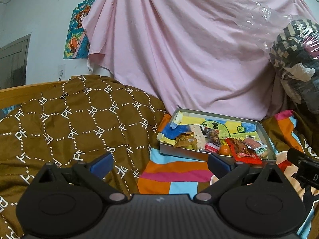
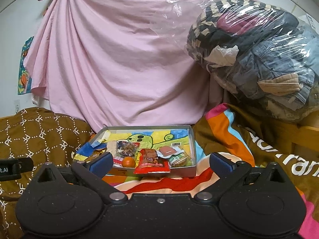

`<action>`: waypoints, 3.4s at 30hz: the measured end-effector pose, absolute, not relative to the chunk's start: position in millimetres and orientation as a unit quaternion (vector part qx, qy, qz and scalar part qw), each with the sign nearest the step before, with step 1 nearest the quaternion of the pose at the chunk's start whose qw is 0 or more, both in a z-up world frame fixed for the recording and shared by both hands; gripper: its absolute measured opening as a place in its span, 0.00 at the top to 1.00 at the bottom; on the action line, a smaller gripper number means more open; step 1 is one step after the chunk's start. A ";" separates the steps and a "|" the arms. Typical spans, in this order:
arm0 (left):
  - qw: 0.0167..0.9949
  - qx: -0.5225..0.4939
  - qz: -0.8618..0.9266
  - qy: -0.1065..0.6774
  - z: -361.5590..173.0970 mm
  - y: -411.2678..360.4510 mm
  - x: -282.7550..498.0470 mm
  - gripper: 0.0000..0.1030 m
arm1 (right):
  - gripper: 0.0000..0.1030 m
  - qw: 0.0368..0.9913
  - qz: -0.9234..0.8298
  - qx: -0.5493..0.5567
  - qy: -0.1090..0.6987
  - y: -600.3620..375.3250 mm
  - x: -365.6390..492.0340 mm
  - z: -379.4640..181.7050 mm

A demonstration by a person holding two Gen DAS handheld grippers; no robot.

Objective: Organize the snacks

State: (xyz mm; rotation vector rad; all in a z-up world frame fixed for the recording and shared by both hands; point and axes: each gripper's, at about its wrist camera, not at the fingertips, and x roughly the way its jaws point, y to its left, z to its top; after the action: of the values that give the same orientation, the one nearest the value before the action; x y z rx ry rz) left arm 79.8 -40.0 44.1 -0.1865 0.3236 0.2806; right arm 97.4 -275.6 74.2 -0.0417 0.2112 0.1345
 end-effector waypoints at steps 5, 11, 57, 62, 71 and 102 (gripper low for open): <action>0.973 -0.089 0.136 0.162 42.7 -40.4 74.8 0.00 | 0.01 0.991 0.072 -0.016 0.115 -275.9 91.0 72.5; 0.974 -0.079 0.129 0.169 36.9 -40.2 67.6 0.00 | 0.01 0.989 0.072 -0.022 0.123 -272.7 83.6 68.1; 0.971 -0.061 0.118 0.200 3.0 -23.7 35.1 0.00 | 0.01 0.974 0.106 -0.039 0.195 -252.9 50.6 38.6; 0.970 -0.059 0.118 0.203 1.6 -24.1 34.9 0.00 | 0.01 0.973 0.107 -0.042 0.198 -252.1 50.6 38.1; 0.969 -0.062 0.120 0.205 1.8 -23.1 35.6 0.00 | 0.01 0.973 0.109 -0.046 0.200 -251.0 50.8 37.3; 0.969 -0.064 0.122 0.206 1.5 -22.8 35.3 0.00 | 0.01 0.971 0.113 -0.051 0.204 -250.5 52.2 35.4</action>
State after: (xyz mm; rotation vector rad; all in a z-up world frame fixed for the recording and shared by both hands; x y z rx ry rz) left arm 35.3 -22.8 1.5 -0.1301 0.4170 0.2469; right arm 52.2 -250.5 35.4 -0.1028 0.4114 0.2273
